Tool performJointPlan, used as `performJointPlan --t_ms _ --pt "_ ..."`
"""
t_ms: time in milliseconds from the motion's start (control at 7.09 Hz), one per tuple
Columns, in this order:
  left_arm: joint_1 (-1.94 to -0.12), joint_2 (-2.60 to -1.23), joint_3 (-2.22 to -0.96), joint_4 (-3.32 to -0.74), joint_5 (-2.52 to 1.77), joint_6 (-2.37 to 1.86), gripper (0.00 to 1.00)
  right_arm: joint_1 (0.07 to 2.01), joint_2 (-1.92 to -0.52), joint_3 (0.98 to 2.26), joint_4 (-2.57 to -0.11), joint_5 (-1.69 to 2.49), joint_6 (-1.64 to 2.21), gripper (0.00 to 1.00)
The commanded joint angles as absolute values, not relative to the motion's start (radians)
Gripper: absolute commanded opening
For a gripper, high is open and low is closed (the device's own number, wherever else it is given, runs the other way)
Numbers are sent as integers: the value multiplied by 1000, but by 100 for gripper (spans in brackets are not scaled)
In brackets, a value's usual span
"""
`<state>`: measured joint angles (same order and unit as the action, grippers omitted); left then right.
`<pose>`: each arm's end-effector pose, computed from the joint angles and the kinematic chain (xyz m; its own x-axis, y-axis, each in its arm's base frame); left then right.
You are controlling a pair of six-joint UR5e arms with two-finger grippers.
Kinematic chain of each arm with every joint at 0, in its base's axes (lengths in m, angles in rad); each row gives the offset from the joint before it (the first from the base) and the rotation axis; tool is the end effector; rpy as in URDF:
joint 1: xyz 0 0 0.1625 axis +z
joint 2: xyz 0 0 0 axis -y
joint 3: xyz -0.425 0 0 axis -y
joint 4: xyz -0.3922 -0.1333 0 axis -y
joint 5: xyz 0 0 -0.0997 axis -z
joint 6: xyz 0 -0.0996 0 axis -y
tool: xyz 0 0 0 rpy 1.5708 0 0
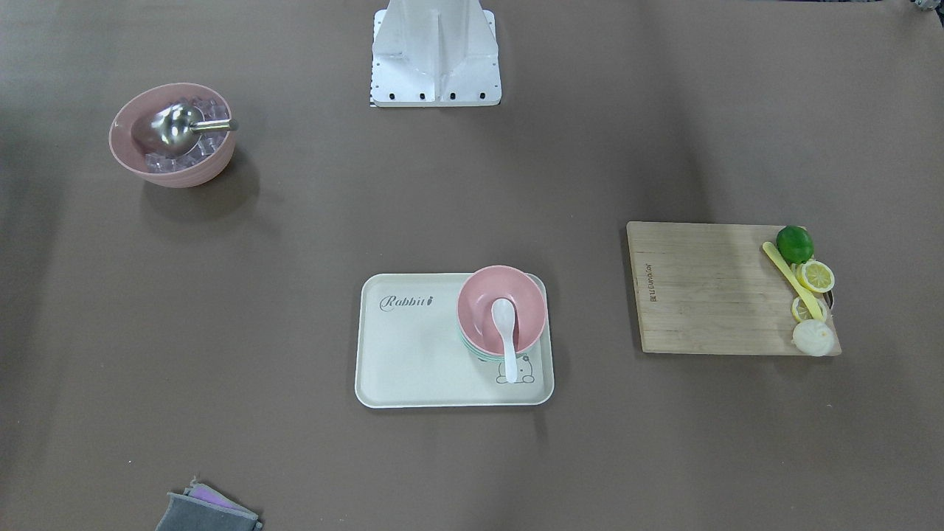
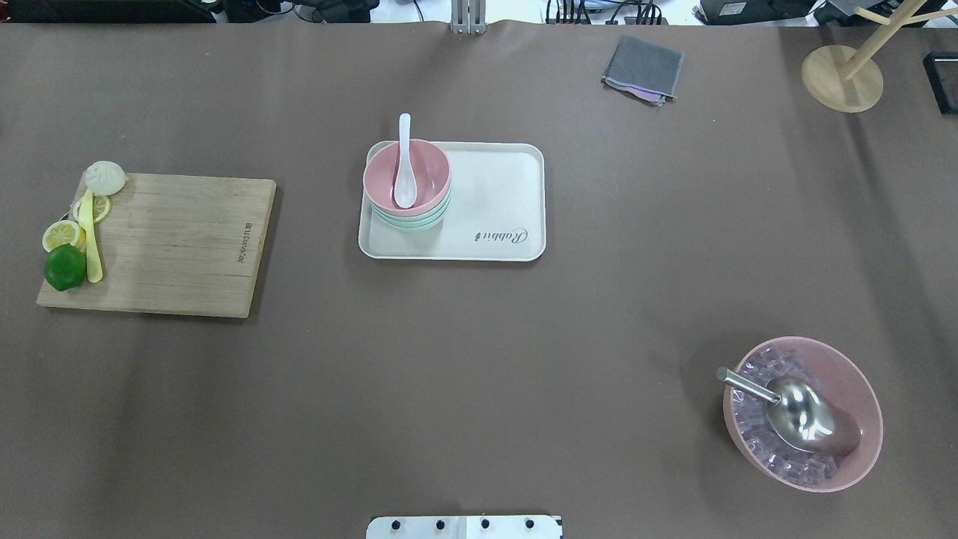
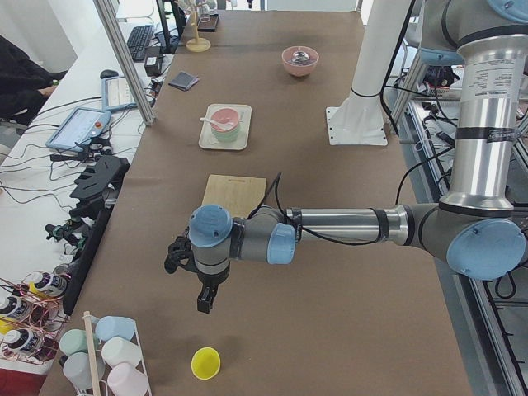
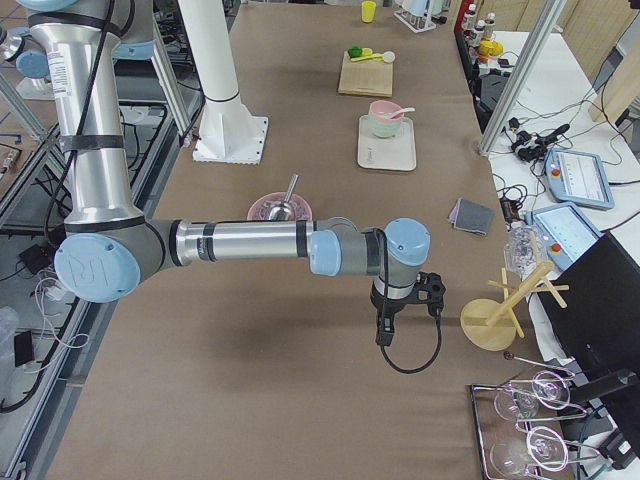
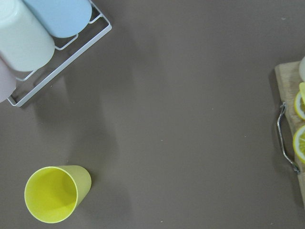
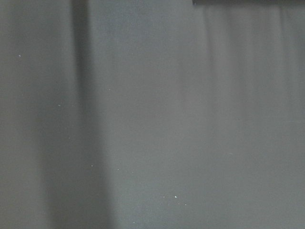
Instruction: Stack pink bowl on green and place spoon
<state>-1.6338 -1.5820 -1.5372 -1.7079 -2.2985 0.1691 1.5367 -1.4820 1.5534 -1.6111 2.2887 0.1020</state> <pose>-0.0987 -0.4992 0.6587 0.7498 0.1954 -0.6321 -0.0646 0.9724 0.2240 0.0496 -0.5329 0.6297 0.7516 0.0558 0.6572 -0.0427 0.9984 -0.0360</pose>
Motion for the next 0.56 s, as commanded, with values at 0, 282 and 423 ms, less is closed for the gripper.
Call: performJointPlan --t_ms 0,282,423 --pt "-1628 -1604 -1535 -1709 -2289 164 98 1537 -1488 1555 -1606 2335 106 100" --pt "-1594 -1606 -1548 -1716 -2302 38 98 1516 -1479 1566 -1605 2361 161 100" --pt "-1553 -1603 -1583 -1715 -2301 -39 98 1500 -1479 1581 -1603 2361 198 100"
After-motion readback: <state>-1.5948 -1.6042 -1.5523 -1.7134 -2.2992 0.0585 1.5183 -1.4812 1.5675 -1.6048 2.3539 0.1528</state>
